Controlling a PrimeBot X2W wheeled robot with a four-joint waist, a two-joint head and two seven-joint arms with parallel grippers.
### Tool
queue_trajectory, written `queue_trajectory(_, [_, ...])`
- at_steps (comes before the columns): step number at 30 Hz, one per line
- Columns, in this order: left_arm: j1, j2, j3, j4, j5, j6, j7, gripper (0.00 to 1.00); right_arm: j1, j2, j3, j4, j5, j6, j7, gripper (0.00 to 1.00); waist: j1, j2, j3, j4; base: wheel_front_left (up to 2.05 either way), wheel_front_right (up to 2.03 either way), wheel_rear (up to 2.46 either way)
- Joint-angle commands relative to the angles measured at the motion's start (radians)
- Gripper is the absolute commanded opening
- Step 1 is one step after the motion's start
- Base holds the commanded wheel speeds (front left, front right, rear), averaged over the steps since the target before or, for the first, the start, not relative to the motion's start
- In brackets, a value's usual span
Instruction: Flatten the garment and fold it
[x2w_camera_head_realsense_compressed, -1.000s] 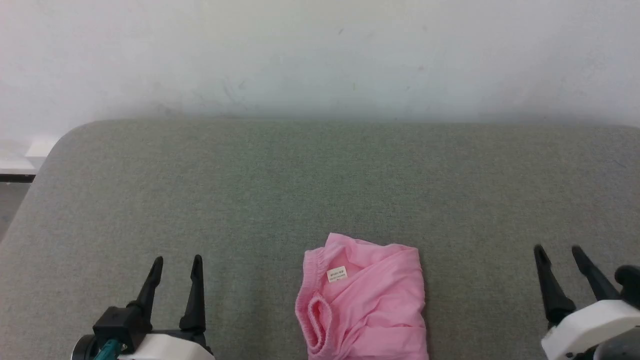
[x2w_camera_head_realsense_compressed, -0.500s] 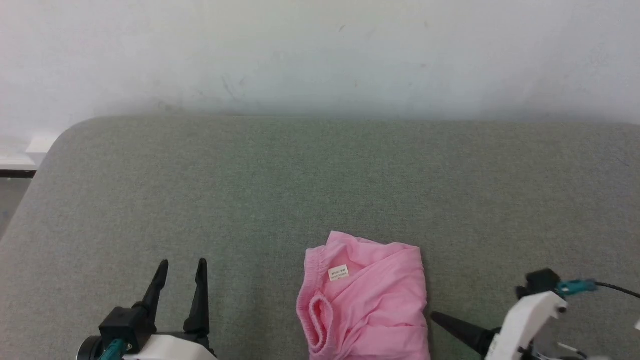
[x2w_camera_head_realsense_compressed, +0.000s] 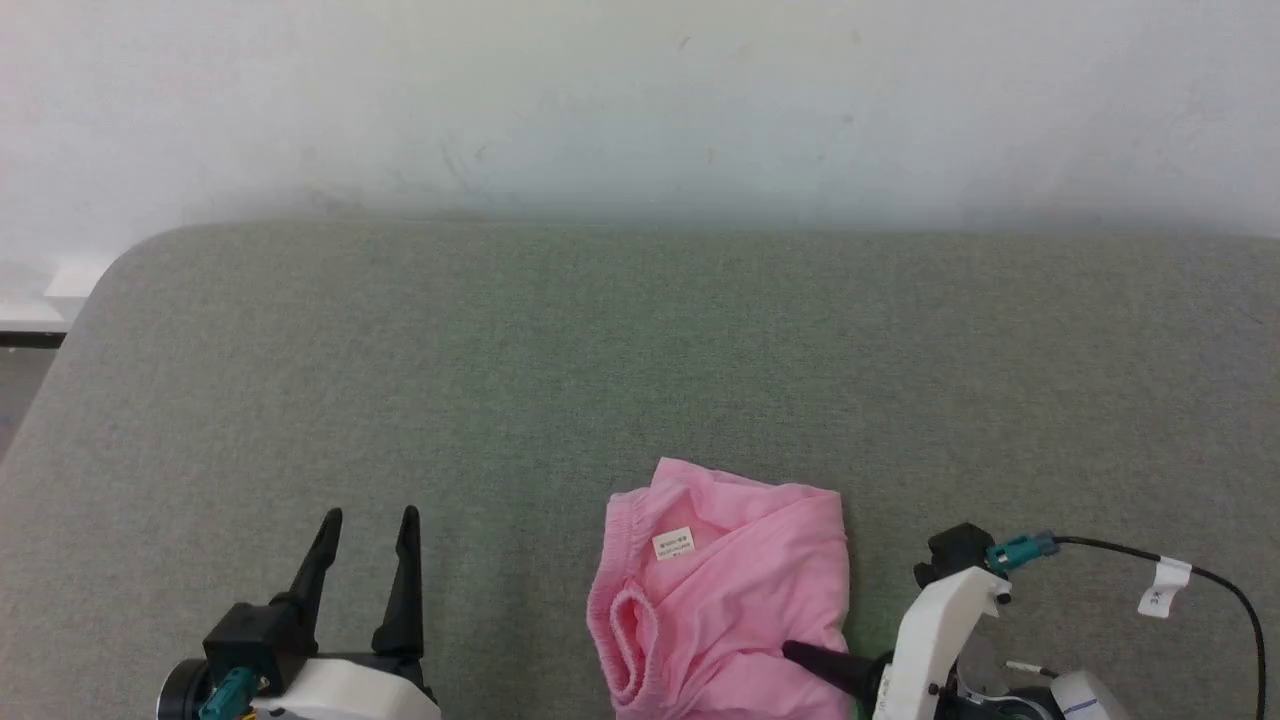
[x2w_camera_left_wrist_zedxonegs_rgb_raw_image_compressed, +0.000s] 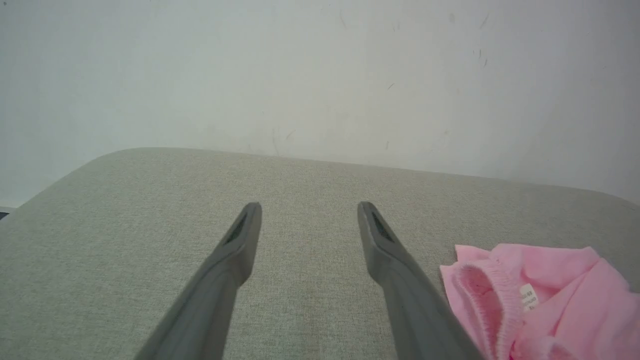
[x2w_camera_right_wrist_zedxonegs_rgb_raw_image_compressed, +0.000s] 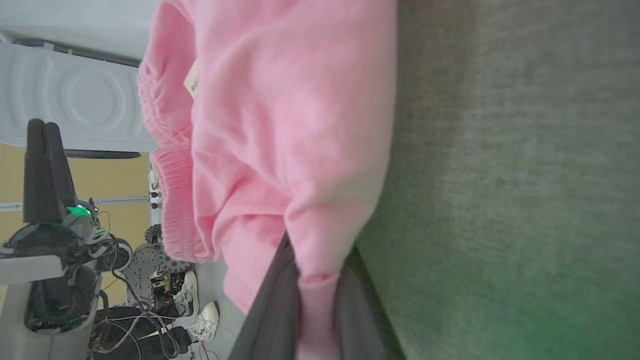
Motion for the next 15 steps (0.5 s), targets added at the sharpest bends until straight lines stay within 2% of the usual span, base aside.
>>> queue_trajectory(1, [-0.002,0.001,0.001,-0.003,0.011,-0.007,-0.005,1.00,-0.017,-0.019,0.018,-0.015,-0.008,-0.001,-0.013,0.00,0.0000,0.0000,-0.006,-0.010,0.00,0.00,0.00])
queue_trajectory(5, [0.006,-0.001,0.004,-0.008,0.014,-0.006,-0.005,1.00,-0.029,-0.117,0.111,-0.101,-0.114,-0.001,-0.090,0.00,0.0000,0.0000,-0.011,-0.045,0.00,0.00,0.00])
queue_trajectory(8, [0.008,-0.003,0.009,-0.017,0.012,-0.005,-0.005,1.00,-0.046,-0.212,0.158,-0.137,-0.264,-0.001,-0.138,0.00,0.0000,0.0000,-0.001,-0.086,0.00,0.00,0.00])
queue_trajectory(12, [-0.001,-0.007,0.009,-0.034,0.008,-0.003,-0.005,1.00,-0.071,-0.295,0.156,-0.156,-0.424,-0.001,-0.142,0.00,0.0000,0.0000,0.032,-0.152,0.00,0.00,0.00])
queue_trajectory(15, [-0.011,-0.009,0.004,-0.051,0.010,-0.002,-0.005,1.00,-0.079,-0.332,0.143,-0.165,-0.471,-0.001,-0.124,0.00,0.0000,0.0000,0.057,-0.188,0.00,0.00,0.00])
